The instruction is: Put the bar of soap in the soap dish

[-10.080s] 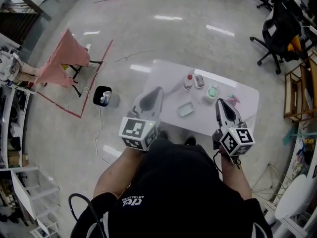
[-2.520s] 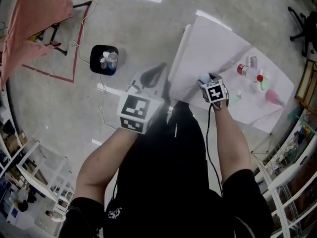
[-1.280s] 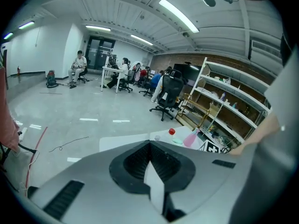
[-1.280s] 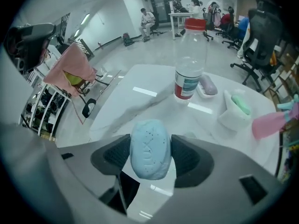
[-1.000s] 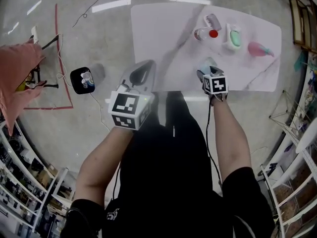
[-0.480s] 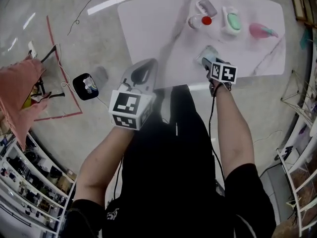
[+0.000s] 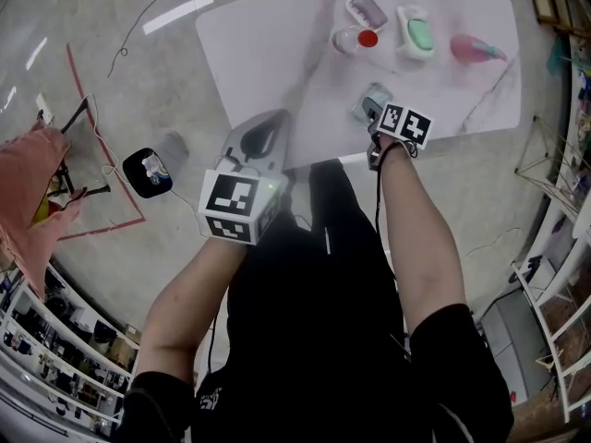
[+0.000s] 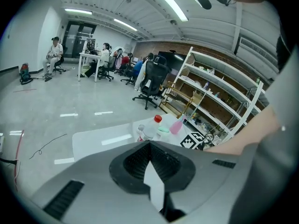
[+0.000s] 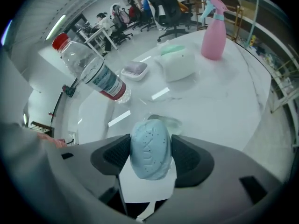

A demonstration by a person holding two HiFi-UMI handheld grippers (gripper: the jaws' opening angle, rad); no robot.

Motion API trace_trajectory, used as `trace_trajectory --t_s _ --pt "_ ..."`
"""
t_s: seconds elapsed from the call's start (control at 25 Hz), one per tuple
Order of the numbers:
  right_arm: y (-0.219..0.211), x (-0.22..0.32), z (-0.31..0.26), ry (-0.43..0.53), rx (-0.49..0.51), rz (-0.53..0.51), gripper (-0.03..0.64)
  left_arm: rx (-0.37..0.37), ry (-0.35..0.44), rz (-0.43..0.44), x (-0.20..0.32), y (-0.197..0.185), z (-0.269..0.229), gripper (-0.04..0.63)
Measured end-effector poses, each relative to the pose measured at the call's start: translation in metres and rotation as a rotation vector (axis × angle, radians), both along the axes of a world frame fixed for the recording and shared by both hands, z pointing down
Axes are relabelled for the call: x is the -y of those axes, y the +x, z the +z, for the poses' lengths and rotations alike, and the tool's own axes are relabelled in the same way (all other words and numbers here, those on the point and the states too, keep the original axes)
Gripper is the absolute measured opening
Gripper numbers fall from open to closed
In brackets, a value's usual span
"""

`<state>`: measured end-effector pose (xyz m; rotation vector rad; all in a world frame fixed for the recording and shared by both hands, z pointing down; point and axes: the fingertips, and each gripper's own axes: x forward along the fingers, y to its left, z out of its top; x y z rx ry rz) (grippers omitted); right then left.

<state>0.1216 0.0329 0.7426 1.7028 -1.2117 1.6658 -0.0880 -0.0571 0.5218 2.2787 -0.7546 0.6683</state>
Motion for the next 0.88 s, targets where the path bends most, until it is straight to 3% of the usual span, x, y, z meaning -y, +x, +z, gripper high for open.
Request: trace_trajectory --t_s 0.2,0.4,0.52,0.6,0.72,0.88 --pt "0.004 -0.002 0.01 -0.038 0.023 0.183 0.288 -0.016 0.001 -0.013 0.001 -0.003 -0.002 0.008" --pt "0.009 -0.004 0.014 -0.043 0.012 0.225 0.287 -0.015 0.0 -0.032 -0.001 -0.01 -0.003 0.008" --pt "0.009 -0.003 0.013 -0.039 0.023 0.24 0.254 -0.015 -0.002 -0.045 -0.006 -0.012 -0.003 0.008" --pt "0.01 -0.004 0.011 -0.047 0.023 0.22 0.207 -0.019 -0.003 -0.049 -0.009 -0.01 -0.004 0.008" --pt "0.009 -0.007 0.009 -0.065 0.019 0.186 0.066 -0.026 0.003 -0.053 -0.011 -0.007 -0.007 0.008" --pt "-0.003 -0.016 0.014 -0.095 0.063 0.129 0.017 -0.025 0.004 -0.062 -0.016 -0.008 -0.008 0.008"
